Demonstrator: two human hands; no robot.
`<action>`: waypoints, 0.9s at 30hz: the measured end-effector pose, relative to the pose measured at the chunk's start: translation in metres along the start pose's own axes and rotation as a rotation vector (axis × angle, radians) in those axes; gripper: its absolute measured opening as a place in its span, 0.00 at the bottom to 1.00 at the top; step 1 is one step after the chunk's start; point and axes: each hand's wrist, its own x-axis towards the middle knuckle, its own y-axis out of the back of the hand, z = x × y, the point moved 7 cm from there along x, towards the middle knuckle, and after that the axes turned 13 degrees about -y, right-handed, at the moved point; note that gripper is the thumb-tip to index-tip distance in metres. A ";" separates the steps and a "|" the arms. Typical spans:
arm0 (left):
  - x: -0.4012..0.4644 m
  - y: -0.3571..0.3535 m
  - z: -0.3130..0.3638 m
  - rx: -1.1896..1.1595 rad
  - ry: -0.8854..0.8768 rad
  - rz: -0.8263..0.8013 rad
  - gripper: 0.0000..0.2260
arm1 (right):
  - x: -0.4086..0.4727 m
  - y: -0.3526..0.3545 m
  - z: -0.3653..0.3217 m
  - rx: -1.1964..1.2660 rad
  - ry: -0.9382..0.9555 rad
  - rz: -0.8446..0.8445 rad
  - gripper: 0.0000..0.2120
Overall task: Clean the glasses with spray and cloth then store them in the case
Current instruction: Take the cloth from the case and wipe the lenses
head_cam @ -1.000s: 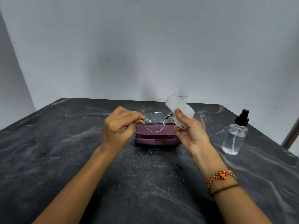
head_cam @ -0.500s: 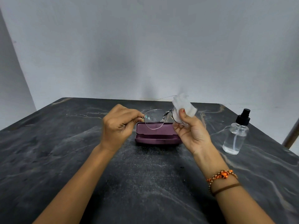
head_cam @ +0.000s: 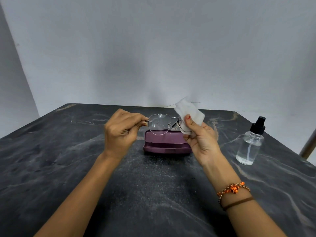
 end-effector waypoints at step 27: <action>-0.003 0.012 -0.010 0.061 0.136 0.163 0.06 | -0.013 -0.049 0.037 0.017 -0.206 -0.419 0.20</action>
